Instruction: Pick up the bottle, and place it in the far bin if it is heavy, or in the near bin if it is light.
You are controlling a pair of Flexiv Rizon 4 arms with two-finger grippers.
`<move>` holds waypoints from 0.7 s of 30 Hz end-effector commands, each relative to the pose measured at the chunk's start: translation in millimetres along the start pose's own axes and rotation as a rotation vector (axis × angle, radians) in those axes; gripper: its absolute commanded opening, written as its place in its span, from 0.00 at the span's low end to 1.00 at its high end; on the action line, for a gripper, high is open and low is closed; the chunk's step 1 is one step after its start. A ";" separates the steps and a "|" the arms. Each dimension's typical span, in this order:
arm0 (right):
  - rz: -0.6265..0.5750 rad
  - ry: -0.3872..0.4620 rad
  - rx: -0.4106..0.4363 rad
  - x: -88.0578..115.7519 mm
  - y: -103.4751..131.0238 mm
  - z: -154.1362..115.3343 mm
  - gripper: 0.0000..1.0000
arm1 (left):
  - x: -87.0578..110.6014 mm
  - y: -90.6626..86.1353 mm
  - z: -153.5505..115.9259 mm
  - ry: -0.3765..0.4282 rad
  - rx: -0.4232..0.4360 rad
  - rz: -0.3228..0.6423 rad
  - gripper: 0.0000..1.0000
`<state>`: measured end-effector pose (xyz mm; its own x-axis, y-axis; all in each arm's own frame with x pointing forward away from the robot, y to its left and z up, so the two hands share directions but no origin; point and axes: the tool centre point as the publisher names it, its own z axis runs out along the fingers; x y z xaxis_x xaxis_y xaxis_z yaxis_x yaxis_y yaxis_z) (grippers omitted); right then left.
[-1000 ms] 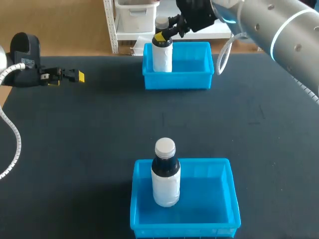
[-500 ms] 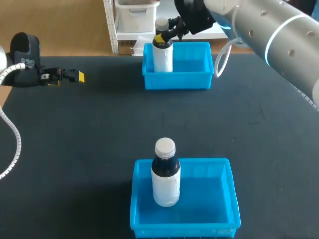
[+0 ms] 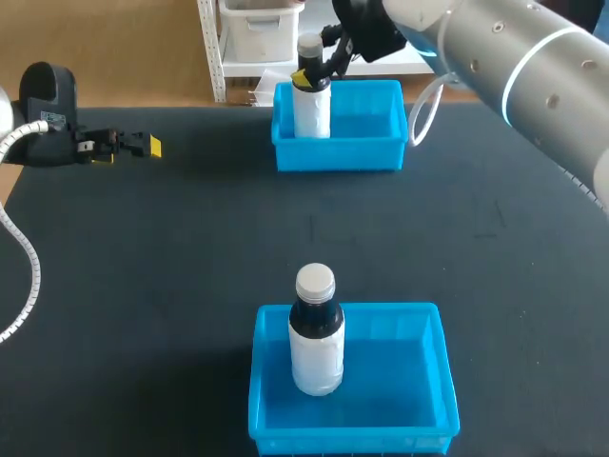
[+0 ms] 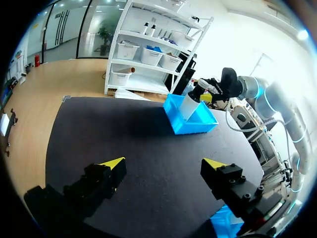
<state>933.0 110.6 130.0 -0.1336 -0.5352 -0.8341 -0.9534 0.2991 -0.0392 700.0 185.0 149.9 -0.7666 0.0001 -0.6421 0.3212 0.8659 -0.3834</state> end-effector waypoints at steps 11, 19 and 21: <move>0.084 0.084 -0.137 34.6 -23.0 -59.5 1.00 | 0.0 0.0 0.0 0.000 0.000 0.000 1.00; 0.126 0.114 -0.047 53.0 -15.1 -127.7 1.00 | 0.0 0.0 0.0 0.000 0.000 0.000 1.00; 0.127 0.122 -0.035 55.9 -9.3 -142.4 1.00 | 0.0 0.0 0.0 0.000 0.000 0.000 1.00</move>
<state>918.5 -11.5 146.3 -0.2858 -0.5946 -0.7515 -0.9414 0.3208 0.1041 700.0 185.0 149.9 -0.7666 0.0001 -0.6421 0.3212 0.8659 -0.3834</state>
